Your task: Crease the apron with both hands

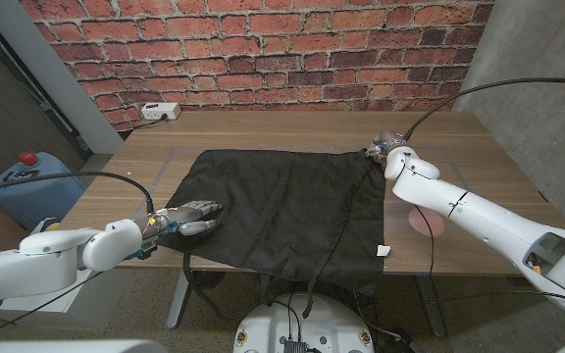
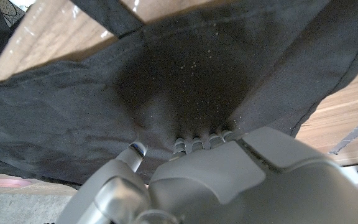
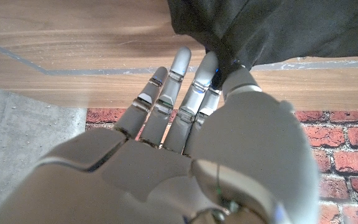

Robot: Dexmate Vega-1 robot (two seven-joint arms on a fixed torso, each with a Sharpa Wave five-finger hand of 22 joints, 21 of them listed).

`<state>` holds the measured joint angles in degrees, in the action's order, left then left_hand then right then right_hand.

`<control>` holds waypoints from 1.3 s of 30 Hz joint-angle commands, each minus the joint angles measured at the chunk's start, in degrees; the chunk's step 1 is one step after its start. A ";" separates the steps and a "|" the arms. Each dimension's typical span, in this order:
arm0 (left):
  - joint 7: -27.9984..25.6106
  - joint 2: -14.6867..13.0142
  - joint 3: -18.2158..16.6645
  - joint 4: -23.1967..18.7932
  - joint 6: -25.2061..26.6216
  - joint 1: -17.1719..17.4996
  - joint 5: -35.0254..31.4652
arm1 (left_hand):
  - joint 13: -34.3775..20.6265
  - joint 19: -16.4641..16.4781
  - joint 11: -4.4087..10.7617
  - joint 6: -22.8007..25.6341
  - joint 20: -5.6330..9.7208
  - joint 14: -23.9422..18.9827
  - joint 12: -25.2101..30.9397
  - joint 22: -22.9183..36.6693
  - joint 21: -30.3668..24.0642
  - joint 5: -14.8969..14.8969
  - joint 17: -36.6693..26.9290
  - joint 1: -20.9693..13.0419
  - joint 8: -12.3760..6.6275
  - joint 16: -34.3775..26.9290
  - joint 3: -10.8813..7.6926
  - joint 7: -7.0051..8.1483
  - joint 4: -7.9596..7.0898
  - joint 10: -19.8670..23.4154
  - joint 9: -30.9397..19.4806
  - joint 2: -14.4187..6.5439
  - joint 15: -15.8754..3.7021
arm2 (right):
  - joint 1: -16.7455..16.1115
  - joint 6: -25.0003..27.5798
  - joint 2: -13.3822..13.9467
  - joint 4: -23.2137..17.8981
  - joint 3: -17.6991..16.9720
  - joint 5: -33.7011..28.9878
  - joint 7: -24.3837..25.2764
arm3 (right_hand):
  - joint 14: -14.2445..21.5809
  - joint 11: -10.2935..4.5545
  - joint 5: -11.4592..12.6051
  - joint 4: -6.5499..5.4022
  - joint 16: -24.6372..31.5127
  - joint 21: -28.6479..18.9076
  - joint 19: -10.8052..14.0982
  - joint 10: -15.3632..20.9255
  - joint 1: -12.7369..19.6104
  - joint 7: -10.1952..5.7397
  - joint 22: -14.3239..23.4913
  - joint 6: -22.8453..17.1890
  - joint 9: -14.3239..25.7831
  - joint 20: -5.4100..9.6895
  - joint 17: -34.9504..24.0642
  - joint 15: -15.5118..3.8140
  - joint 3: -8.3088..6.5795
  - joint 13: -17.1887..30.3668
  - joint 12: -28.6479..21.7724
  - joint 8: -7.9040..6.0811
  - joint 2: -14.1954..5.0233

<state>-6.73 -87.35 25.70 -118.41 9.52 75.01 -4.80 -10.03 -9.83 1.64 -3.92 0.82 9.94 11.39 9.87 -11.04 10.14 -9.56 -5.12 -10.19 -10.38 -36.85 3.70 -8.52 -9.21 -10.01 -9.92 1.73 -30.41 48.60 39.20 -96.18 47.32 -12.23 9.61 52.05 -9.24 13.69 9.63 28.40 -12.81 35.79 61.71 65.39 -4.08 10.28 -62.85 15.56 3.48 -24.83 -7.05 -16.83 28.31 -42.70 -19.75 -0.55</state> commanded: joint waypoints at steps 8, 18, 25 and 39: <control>0.85 0.92 0.22 0.85 -0.92 -0.80 -0.60 | -0.22 -0.37 -0.15 0.15 -0.07 2.30 -0.10 0.14 -0.30 0.09 -0.16 0.09 -0.33 0.19 -0.69 0.00 0.04 0.16 -0.22 0.06 0.50 | 0.60 2.73 1.41 -4.84 -0.23 1.60 -2.83 | 0.83 0.21 -0.36 -0.35 0.07 -0.06 0.16 0.04 1.61 0.39 0.20 0.18 0.47 1.82 -0.64 -6.45 0.03 0.44 -0.43 -0.53 -0.58; 2.68 2.53 0.14 1.88 -1.99 -1.85 -1.85 | -0.22 -0.36 -0.02 0.18 -0.05 2.35 -0.10 0.14 -0.28 0.08 -0.14 0.07 -0.33 0.23 -0.87 -0.01 0.15 0.19 -0.23 0.10 0.48 | 1.69 3.04 1.42 -6.19 -0.03 2.74 -4.29 | 1.02 0.60 -0.41 -0.39 -0.22 -0.13 0.36 -0.07 2.27 0.77 0.21 0.05 0.48 1.54 -0.97 -6.46 0.24 0.62 -0.53 -0.61 -0.80; 3.71 3.26 -0.08 2.23 -2.19 -2.17 -2.12 | -0.22 -0.37 -0.10 0.20 -0.04 2.37 -0.13 0.14 -0.25 0.09 -0.11 0.02 -0.33 0.26 -1.00 -0.03 0.27 0.14 -0.23 0.13 0.46 | 2.43 3.20 1.42 -7.00 0.13 3.25 -4.92 | 1.33 0.80 -0.42 -0.48 -0.35 -0.22 0.62 0.03 2.52 1.02 0.22 -0.03 0.51 1.25 -1.11 -6.41 0.42 0.42 -0.46 -0.66 -0.92; 4.21 3.76 -0.56 2.28 -2.38 -1.69 -2.21 | -0.22 -0.32 -0.09 0.13 0.03 2.39 -0.14 0.14 -0.24 0.09 -0.07 -0.09 -0.29 0.29 -1.19 0.08 0.50 0.14 -0.23 0.17 0.38 | 3.55 4.57 2.14 -9.64 0.66 3.26 -5.68 | 1.87 1.28 -0.43 -0.60 -0.68 -0.27 0.82 -0.13 2.94 1.43 0.22 0.16 0.61 0.97 -1.37 -6.28 0.77 0.73 -0.63 -0.66 -0.97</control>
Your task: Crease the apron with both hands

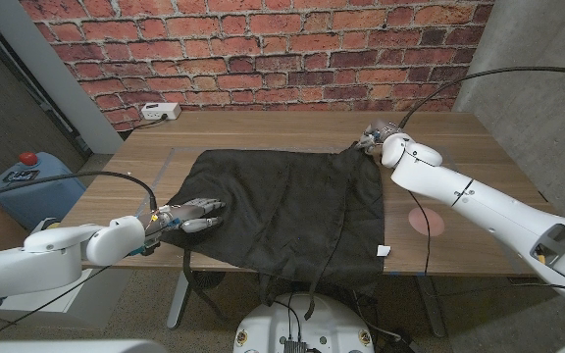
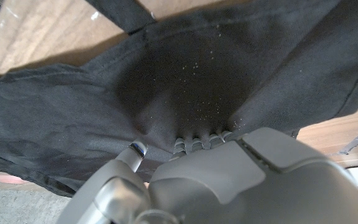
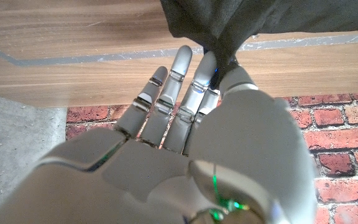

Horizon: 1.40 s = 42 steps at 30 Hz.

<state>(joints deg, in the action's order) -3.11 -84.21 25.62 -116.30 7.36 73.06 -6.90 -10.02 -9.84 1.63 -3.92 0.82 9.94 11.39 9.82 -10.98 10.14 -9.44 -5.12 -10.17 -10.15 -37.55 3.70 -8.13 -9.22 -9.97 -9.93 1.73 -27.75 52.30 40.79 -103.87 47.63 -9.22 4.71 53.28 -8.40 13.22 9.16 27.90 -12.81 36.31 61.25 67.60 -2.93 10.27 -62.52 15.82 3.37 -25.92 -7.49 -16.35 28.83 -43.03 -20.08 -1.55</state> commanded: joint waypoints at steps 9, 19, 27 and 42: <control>-1.00 -1.37 -1.27 -0.75 0.62 1.91 1.55 | -0.23 -0.34 -0.04 0.13 0.01 2.42 -0.15 0.19 -0.28 0.08 -0.17 -0.15 -0.32 0.08 -0.62 0.00 0.26 0.14 -0.28 0.20 0.42 | 1.48 1.48 0.53 -2.97 0.46 0.51 -1.08 | 0.76 0.52 0.05 -0.08 -0.41 -0.26 0.34 0.22 1.12 0.44 0.24 -0.14 0.33 1.07 -0.48 -6.02 0.41 0.29 -0.32 -0.30 -0.04; -1.99 -2.15 -1.14 -0.76 0.39 2.31 2.38 | -0.23 -0.26 0.09 0.07 -0.01 2.42 -0.13 0.19 -0.29 0.07 -0.17 -0.20 -0.30 0.08 -0.75 0.14 0.36 0.20 -0.29 0.21 0.46 | 3.51 3.36 0.56 -4.79 1.79 0.66 -3.03 | 1.07 1.02 0.04 -0.08 -0.60 -0.32 0.55 0.05 1.59 0.79 0.24 -0.14 0.41 0.85 -0.79 -6.00 0.64 0.38 -0.34 -0.32 -0.19; -2.30 -2.51 -0.95 -0.37 -0.27 2.19 2.53 | -0.23 -0.25 0.09 0.08 0.01 2.44 -0.13 0.19 -0.28 0.06 -0.17 -0.21 -0.30 0.08 -0.82 0.11 0.41 0.21 -0.30 0.25 0.42 | 3.99 4.11 0.94 -6.95 1.70 1.53 -3.73 | 1.56 1.41 0.05 0.15 -0.63 -0.47 0.97 -0.07 2.49 1.36 0.26 -0.04 0.55 0.58 -1.11 -6.18 0.70 0.80 -0.57 -0.32 -0.34; -2.74 -3.17 -0.57 -0.23 -1.20 2.12 3.15 | -0.24 -0.18 0.09 0.11 0.02 2.39 -0.15 0.20 -0.28 0.04 -0.17 -0.21 -0.33 0.06 -0.95 0.06 0.50 0.18 -0.30 0.34 0.40 | 5.56 4.27 1.26 -9.50 2.40 2.78 -5.38 | 2.23 1.85 -0.01 0.10 -0.88 -0.64 1.47 0.02 3.67 1.87 0.31 0.01 0.69 0.37 -1.62 -6.15 1.14 1.07 -0.81 -0.30 -0.50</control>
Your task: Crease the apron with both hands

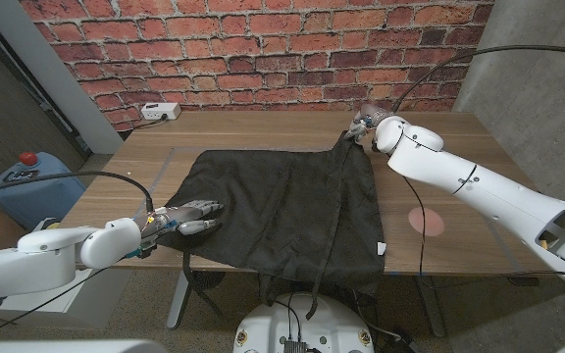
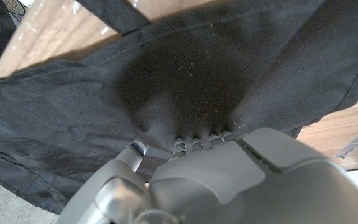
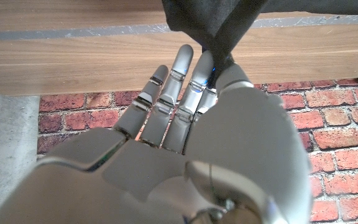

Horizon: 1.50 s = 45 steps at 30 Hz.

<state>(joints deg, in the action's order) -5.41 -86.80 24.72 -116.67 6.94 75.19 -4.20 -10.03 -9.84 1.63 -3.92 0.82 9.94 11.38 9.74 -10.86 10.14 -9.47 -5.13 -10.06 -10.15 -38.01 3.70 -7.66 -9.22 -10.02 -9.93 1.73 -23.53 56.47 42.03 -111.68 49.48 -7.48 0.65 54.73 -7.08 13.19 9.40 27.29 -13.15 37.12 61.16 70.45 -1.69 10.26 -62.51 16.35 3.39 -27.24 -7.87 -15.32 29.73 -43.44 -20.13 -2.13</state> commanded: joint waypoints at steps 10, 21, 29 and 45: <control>-0.33 -0.20 0.57 0.27 -1.06 -0.37 0.36 | -0.23 -0.14 0.13 0.04 0.03 2.37 -0.18 0.28 -0.40 0.04 -0.12 -0.27 -0.41 0.06 -0.56 0.19 0.16 0.11 -0.26 0.36 0.41 | 2.19 -1.41 -0.46 -1.58 0.53 1.87 -1.84 | 1.50 0.67 0.02 -0.13 -0.37 -0.50 1.18 0.24 1.49 0.67 0.34 -0.20 0.18 0.46 -0.62 -5.90 0.34 0.18 -0.48 -0.28 -0.05; 0.15 0.09 0.70 0.05 -1.07 -0.50 0.26 | -0.23 -0.14 -0.01 0.19 -0.02 2.35 -0.16 0.28 -0.39 0.03 -0.13 -0.28 -0.47 0.06 -0.63 0.13 0.22 0.16 -0.27 0.38 0.37 | 2.78 -3.01 -0.87 -1.23 0.09 2.34 -2.01 | 2.53 0.97 -0.01 -0.08 -0.77 -0.68 1.79 0.25 2.51 1.13 0.33 -0.51 -0.05 0.78 -0.73 -5.94 0.63 0.21 -0.52 -0.16 0.02; 0.39 0.52 0.84 0.04 -1.23 -0.54 0.09 | -0.23 -0.13 0.04 0.17 -0.01 2.37 -0.15 0.28 -0.38 0.02 -0.13 -0.28 -0.46 0.07 -0.67 0.20 0.26 0.19 -0.27 0.38 0.37 | 3.66 -3.68 -1.23 -1.40 0.58 2.09 -2.82 | 2.77 0.95 -0.09 -0.16 -0.93 -0.72 1.94 0.27 2.88 1.18 0.36 -0.69 -0.10 0.75 -1.06 -5.96 0.85 0.32 -0.58 -0.14 -0.04; 1.20 1.21 0.86 1.03 -2.34 -0.91 -0.58 | -0.23 -0.10 0.07 0.24 -0.05 2.34 -0.20 0.28 -0.38 0.00 -0.12 -0.33 -0.48 0.06 -0.71 0.15 0.38 0.04 -0.27 0.38 0.32 | 4.83 -3.43 -2.58 -2.39 1.45 1.98 -4.01 | 3.36 1.35 -0.17 -0.22 -1.44 -0.81 2.28 0.60 3.70 1.46 0.37 -0.64 0.01 0.52 -1.62 -5.97 1.26 0.07 -0.51 -0.03 -0.06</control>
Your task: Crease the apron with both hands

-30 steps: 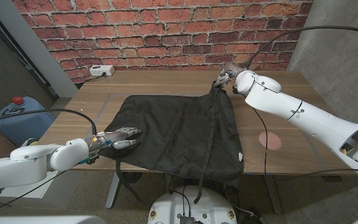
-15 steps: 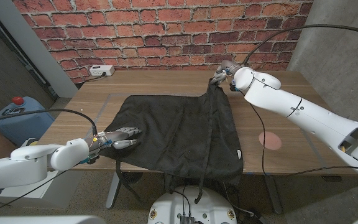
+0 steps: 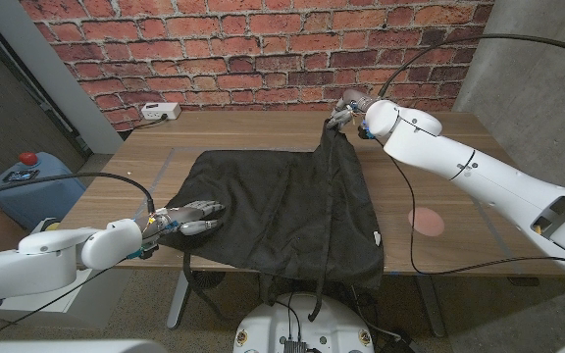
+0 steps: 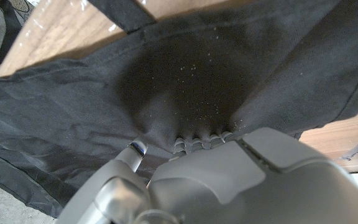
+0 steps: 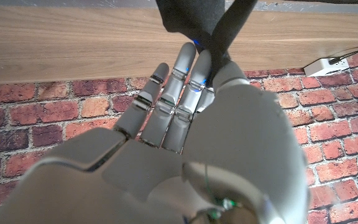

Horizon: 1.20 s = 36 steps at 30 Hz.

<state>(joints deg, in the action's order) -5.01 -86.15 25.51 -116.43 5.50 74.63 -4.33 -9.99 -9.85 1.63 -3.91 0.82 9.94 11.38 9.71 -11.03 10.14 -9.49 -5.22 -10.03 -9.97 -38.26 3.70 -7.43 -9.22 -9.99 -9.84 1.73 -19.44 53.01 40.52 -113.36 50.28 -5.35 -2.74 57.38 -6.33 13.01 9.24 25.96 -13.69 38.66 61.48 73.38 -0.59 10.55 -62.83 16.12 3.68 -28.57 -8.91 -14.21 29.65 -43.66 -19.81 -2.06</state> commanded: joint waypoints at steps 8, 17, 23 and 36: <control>1.05 0.75 -0.05 1.61 -1.96 -0.45 -0.68 | -0.27 -0.09 0.09 0.21 -0.05 2.37 -0.18 0.31 -0.20 -0.01 -0.09 -0.24 -0.50 -0.10 -0.47 0.13 0.18 0.10 -0.30 0.30 0.35 | 1.78 -0.72 -2.34 -0.57 1.76 -0.45 -1.06 | 1.03 0.65 -0.07 -0.18 -0.38 -0.35 1.01 0.12 1.01 0.64 0.11 -0.30 0.36 0.26 -0.53 -4.92 0.41 0.45 -0.39 -0.31 -0.21; 0.51 0.10 -0.25 1.86 -2.49 0.24 0.06 | -0.27 -0.09 0.14 0.26 -0.06 2.35 -0.19 0.30 -0.20 -0.01 -0.09 -0.25 -0.52 -0.11 -0.46 0.14 0.23 0.06 -0.31 0.32 0.39 | 3.21 -0.68 -4.37 1.15 2.65 -0.69 -1.21 | 1.23 0.71 -0.16 -0.25 -0.76 -0.48 1.36 0.09 1.30 0.66 0.13 -0.28 0.47 0.37 -0.83 -4.93 0.71 0.51 -0.39 -0.25 -0.28; 0.24 -0.29 -0.25 2.02 -2.69 0.51 0.60 | -0.27 -0.10 0.08 0.28 -0.06 2.39 -0.20 0.30 -0.19 -0.02 -0.07 -0.29 -0.52 -0.09 -0.45 0.14 0.31 0.02 -0.31 0.33 0.34 | 3.94 -1.16 -5.18 2.11 2.89 -0.53 -1.53 | 1.38 0.76 -0.20 -0.28 -0.90 -0.52 1.47 0.27 1.48 0.69 0.14 -0.31 0.44 0.36 -1.12 -4.93 0.88 0.36 -0.33 -0.16 -0.31; 1.38 0.54 0.00 2.47 -3.19 -0.18 0.28 | -0.27 -0.10 0.16 0.38 -0.06 2.39 -0.19 0.30 -0.18 -0.03 -0.06 -0.35 -0.54 -0.09 -0.42 0.15 0.42 0.04 -0.31 0.29 0.35 | 4.98 -2.82 -6.20 3.03 2.74 0.08 -2.12 | 1.53 0.93 -0.26 -0.31 -1.25 -0.71 1.96 0.00 1.83 1.02 0.17 -0.18 0.65 0.36 -1.61 -4.92 1.15 0.58 -0.32 -0.09 -0.46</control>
<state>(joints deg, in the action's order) -4.41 -86.16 25.33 -114.30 2.66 74.86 -3.91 -10.02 -9.86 1.63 -3.91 0.83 9.95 11.37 9.71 -10.64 10.14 -9.49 -5.36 -10.02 -9.57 -38.49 3.70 -7.19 -9.22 -10.02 -9.71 1.73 -15.42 51.35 35.39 -111.17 52.98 -5.84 -4.35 58.36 -5.94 13.00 8.92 24.78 -13.99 40.21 61.46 74.54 0.03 10.54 -63.00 16.40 3.78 -29.90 -9.28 -13.27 30.19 -43.65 -19.63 -2.59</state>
